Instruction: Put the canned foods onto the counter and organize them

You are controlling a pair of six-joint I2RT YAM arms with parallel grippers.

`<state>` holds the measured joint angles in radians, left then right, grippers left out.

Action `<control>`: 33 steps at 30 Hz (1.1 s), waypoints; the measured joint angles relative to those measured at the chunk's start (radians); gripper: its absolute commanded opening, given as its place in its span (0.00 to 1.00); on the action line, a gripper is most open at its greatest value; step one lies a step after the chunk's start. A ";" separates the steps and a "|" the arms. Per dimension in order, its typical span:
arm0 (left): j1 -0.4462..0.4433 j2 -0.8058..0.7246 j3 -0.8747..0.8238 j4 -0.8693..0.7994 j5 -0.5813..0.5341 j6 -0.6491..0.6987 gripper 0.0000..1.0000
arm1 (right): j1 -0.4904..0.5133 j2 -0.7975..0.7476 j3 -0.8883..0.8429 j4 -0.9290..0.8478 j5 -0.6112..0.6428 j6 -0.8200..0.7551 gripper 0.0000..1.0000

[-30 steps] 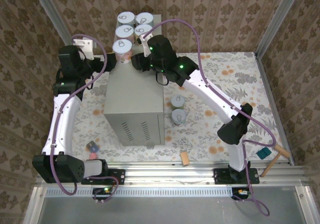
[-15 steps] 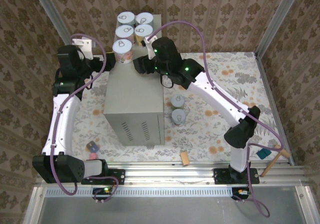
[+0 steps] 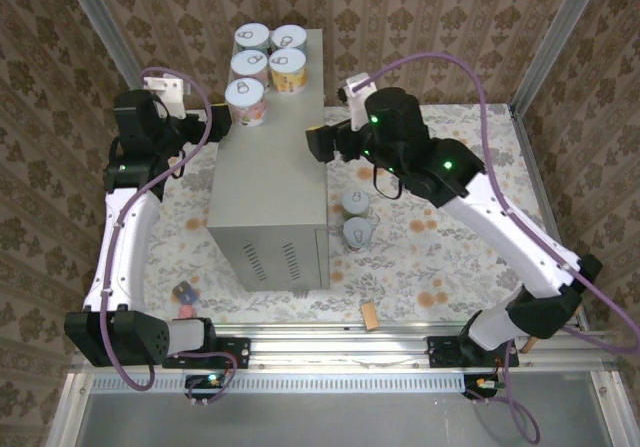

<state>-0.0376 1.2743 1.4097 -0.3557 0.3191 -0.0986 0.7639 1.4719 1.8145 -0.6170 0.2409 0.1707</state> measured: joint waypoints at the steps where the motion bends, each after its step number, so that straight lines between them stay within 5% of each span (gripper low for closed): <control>1: 0.000 0.000 0.000 0.000 0.000 0.000 1.00 | -0.001 -0.019 -0.014 -0.003 0.011 -0.003 1.00; 22: -0.018 -0.160 0.126 -0.223 0.024 0.006 1.00 | -0.045 -0.253 -0.303 -0.114 0.070 0.051 1.00; 33: -0.343 -0.200 0.277 -0.493 0.065 0.050 1.00 | -0.080 -0.259 -0.501 -0.150 0.059 0.174 1.00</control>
<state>-0.3801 1.0744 1.6871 -0.8486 0.3840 -0.0490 0.6838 1.2125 1.3132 -0.7673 0.2996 0.3447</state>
